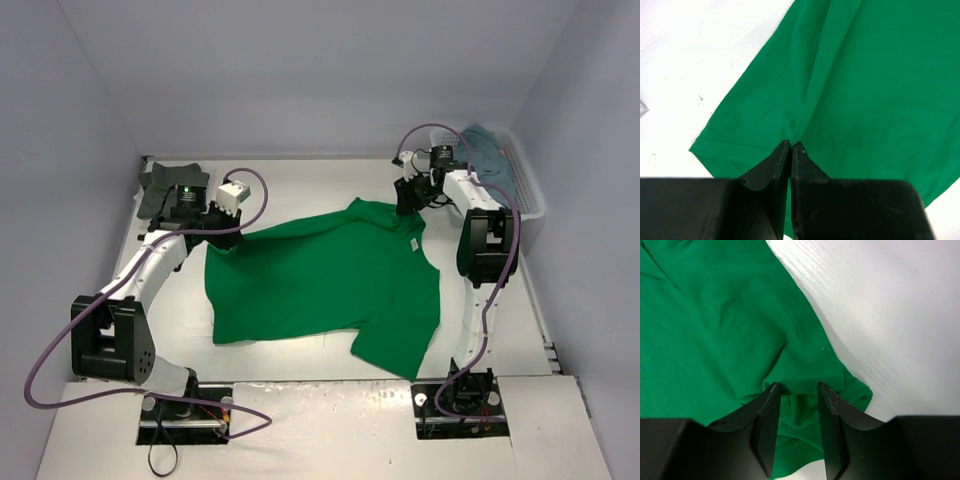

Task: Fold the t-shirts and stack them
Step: Fold the tshirt

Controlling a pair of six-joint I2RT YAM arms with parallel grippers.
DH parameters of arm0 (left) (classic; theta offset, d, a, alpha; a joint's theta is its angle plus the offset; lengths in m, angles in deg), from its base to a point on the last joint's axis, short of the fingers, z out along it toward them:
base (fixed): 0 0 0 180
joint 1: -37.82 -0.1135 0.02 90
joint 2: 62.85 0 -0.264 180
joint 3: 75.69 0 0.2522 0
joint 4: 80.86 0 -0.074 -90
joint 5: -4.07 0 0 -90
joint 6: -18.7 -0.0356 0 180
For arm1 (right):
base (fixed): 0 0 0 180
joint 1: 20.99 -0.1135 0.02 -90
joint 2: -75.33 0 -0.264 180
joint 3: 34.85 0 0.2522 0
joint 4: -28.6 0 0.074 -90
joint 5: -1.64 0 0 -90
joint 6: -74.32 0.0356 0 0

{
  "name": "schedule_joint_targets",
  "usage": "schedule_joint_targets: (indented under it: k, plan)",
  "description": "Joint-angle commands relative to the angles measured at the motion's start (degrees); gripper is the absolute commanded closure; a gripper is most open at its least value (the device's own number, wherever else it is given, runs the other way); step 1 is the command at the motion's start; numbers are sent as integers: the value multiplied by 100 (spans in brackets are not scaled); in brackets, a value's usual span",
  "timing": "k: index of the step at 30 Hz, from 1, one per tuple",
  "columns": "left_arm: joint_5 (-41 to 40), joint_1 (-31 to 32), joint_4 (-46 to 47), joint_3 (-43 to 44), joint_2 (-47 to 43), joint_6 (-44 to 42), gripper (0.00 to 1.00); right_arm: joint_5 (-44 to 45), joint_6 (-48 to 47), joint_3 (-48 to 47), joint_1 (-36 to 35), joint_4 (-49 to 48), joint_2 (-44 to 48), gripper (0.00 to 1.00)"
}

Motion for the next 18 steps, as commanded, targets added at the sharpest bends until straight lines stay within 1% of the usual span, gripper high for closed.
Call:
schedule_joint_targets:
  k: [1, 7, 9, 18]
  plan:
    - [19, -33, 203, 135, -289, 14, 100, -191, 185, 58, 40, -14, 330, 67]
    - [28, -59, 230, 109, -298, 23, 100, -375, 325, 164, 40, -6, 410, 67]
    - [37, -76, 230, 100, -315, 23, 100, -410, 378, 198, 190, -6, 410, 67]
    - [54, -103, 265, 47, -359, 32, 100, -384, 440, 102, 242, -23, 357, 67]
